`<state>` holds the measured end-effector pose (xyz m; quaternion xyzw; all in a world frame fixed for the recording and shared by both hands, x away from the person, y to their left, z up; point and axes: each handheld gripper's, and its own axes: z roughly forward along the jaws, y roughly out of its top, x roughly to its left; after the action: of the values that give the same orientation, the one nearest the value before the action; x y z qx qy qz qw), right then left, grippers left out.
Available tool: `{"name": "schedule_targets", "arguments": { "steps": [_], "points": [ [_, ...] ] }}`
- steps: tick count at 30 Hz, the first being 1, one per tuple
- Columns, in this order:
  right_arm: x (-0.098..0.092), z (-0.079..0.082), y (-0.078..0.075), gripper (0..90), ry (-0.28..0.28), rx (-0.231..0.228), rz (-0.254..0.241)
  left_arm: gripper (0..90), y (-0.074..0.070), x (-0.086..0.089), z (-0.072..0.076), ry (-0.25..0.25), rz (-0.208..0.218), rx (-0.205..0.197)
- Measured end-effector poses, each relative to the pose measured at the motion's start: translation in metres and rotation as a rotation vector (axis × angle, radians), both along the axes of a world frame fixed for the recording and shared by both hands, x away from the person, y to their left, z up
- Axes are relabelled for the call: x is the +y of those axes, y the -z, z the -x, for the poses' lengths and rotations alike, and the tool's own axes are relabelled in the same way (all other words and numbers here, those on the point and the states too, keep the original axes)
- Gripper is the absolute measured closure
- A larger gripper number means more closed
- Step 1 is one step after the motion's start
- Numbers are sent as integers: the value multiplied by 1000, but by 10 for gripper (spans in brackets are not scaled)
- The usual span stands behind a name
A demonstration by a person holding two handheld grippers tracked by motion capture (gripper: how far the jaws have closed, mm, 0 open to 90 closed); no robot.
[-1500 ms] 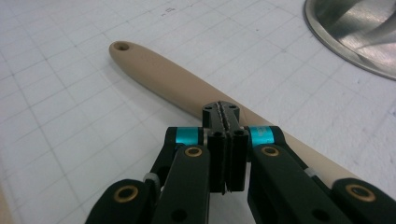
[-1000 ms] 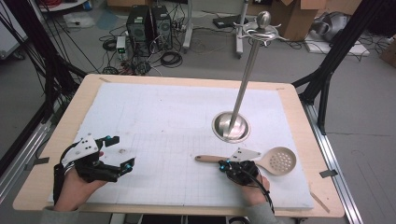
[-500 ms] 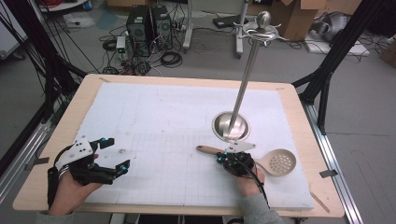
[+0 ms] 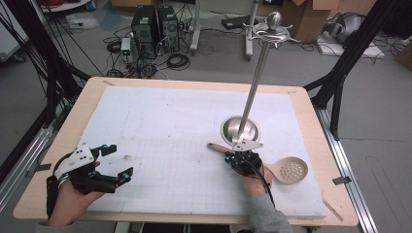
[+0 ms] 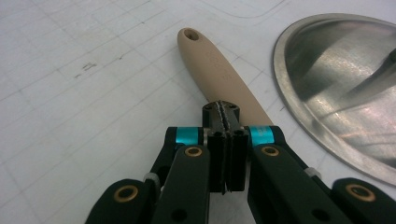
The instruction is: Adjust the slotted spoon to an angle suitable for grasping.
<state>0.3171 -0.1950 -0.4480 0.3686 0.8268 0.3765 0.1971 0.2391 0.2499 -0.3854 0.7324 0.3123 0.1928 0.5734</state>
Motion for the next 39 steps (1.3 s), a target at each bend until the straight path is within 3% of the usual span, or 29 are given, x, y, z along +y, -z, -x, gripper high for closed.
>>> {"name": "schedule_targets", "arguments": {
  "steps": [6,12,15,21,25,29,34,39],
  "points": [
    [0,-4,0,900,12,-2,0,20,0,2,1,-4,-1,1],
    [-4,2,-7,894,-42,-9,-36,20,0,3,0,-6,3,1],
    [-9,6,-15,868,-79,-14,-20,20,0,3,-1,-7,3,1],
    [-24,11,-31,716,-183,4,-1,20,1,-2,-4,9,0,4],
    [-37,13,-38,650,-225,-10,10,20,2,-6,-7,14,-3,10],
    [-51,12,-40,537,-250,-5,9,20,3,-8,-9,21,-5,15],
    [-64,11,-41,361,-278,35,15,20,4,-9,-10,23,-6,19],
    [-73,11,-43,228,-308,35,39,20,5,-10,-10,24,-7,22]
  ]
}}
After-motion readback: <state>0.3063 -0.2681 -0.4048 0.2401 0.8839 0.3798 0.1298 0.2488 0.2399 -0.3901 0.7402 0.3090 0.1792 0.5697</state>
